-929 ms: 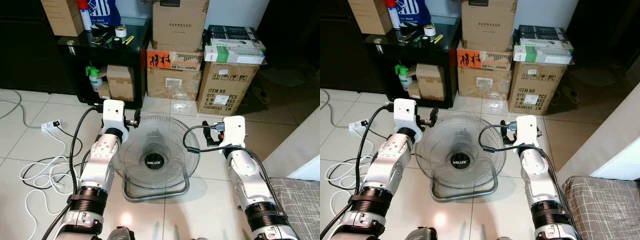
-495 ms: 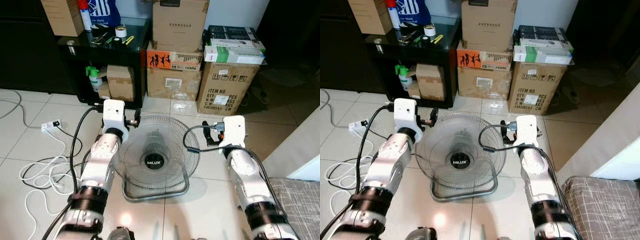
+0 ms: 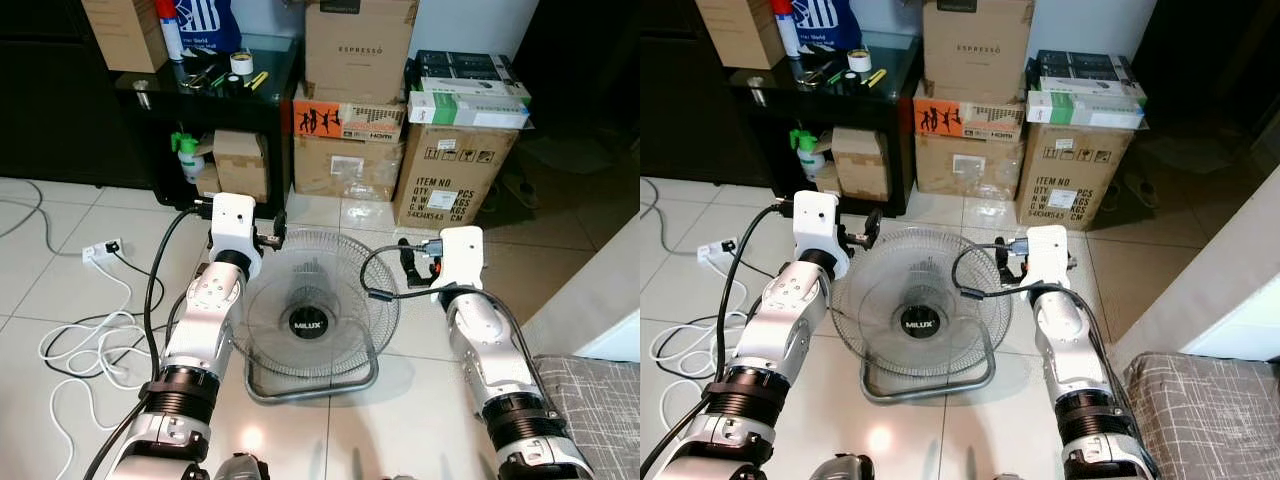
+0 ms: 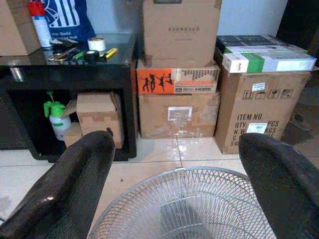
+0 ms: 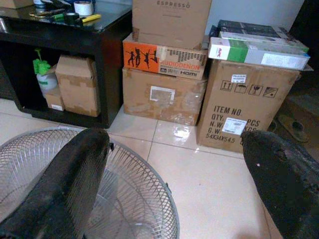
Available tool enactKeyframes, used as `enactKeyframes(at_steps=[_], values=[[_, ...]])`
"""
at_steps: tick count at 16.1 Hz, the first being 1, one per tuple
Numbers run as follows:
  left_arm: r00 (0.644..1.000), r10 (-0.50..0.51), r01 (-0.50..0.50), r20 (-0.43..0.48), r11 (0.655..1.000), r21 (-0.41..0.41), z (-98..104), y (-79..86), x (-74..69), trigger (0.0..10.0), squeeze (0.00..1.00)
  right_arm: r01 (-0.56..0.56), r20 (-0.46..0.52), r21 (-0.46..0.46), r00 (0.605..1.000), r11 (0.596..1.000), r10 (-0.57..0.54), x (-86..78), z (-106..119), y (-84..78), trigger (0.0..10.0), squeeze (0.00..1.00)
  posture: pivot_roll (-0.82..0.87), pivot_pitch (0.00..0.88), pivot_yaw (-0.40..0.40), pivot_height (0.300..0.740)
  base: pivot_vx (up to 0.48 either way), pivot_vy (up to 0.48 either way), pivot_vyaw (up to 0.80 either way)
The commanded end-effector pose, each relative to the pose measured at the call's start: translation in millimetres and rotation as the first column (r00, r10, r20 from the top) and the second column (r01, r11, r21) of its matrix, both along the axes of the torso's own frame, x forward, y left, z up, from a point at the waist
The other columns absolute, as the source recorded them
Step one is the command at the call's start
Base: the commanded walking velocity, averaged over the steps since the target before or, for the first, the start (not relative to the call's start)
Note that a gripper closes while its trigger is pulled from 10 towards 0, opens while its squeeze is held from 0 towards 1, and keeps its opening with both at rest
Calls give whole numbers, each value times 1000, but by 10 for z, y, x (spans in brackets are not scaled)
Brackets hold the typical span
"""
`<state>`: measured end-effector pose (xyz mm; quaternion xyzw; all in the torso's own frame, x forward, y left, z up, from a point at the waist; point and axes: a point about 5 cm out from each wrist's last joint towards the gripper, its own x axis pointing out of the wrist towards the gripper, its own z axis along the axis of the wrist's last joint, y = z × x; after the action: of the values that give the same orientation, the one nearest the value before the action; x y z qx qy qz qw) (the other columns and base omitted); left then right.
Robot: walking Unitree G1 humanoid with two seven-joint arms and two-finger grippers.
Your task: Restocking fridge
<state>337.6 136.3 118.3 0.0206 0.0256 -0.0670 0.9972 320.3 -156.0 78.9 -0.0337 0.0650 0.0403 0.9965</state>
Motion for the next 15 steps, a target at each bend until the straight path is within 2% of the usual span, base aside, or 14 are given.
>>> enactKeyframes(at_steps=[1,7,10,13,15], values=[[1000,-20,21,-4,1000,16,-15,-32,3,10000,0,17,2,15,1000,1000,-17,31,33,-29,10000,0,-7,23,1,740,0,0,-763],[999,-40,40,-11,999,28,-55,-78,-15,10000,0,20,6,5,1000,1000,-20,16,31,-57,10000,0,-27,23,-1,740,0,0,-733],[997,-72,71,8,997,41,-25,-149,-6,10000,0,27,8,0,1000,1000,-27,26,43,-89,10000,0,-30,19,-5,740,0,-480,-729],[998,-63,63,9,998,28,-24,-125,-1,10000,0,25,8,2,1000,1000,-25,42,46,-71,10000,0,-20,19,-5,740,0,-480,-727],[998,-55,55,11,998,8,-17,-103,1,10000,0,27,7,5,1000,1000,-27,49,44,-66,10000,0,-17,19,-3,740,0,0,-728]])
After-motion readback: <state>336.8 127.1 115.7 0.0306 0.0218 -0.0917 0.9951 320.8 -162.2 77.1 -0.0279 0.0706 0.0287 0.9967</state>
